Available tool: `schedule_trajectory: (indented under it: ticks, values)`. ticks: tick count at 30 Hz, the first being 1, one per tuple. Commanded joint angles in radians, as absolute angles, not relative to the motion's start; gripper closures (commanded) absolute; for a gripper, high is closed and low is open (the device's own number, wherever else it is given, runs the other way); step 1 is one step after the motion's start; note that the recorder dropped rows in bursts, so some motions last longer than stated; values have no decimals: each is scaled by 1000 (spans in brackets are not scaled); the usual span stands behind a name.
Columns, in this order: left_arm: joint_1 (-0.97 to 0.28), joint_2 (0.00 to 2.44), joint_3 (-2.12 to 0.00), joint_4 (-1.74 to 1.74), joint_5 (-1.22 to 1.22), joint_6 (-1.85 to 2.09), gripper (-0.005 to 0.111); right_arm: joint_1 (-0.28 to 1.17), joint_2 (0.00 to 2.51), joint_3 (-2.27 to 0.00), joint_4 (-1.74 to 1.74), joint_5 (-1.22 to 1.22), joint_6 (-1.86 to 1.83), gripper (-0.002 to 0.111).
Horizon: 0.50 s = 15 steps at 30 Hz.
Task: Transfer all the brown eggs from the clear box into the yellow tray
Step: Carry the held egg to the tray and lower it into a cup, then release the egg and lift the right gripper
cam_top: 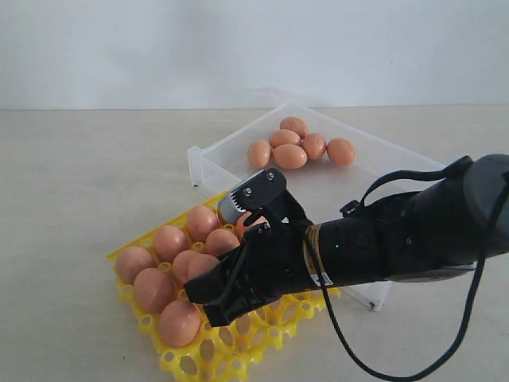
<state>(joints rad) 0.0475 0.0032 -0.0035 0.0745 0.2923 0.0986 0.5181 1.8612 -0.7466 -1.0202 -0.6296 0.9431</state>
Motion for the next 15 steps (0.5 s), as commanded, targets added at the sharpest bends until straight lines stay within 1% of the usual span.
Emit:
schedule_trajectory:
  ticks: [1, 3, 6, 8, 10, 15]
  values:
    - [49, 0, 0, 76, 293, 95, 103, 519, 1861, -750, -987, -646, 928, 102]
    - [49, 0, 0, 76, 293, 95, 103, 519, 1861, -750, -987, -646, 928, 91]
    - [49, 0, 0, 76, 293, 95, 103, 519, 1861, -750, -987, -646, 928, 72]
    - [49, 0, 0, 76, 293, 95, 103, 519, 1861, -750, -983, -646, 928, 65]
    - [49, 0, 0, 76, 293, 95, 103, 519, 1861, -750, -980, -646, 928, 62]
    - [49, 0, 0, 76, 293, 95, 103, 519, 1861, -750, -980, -646, 932, 62]
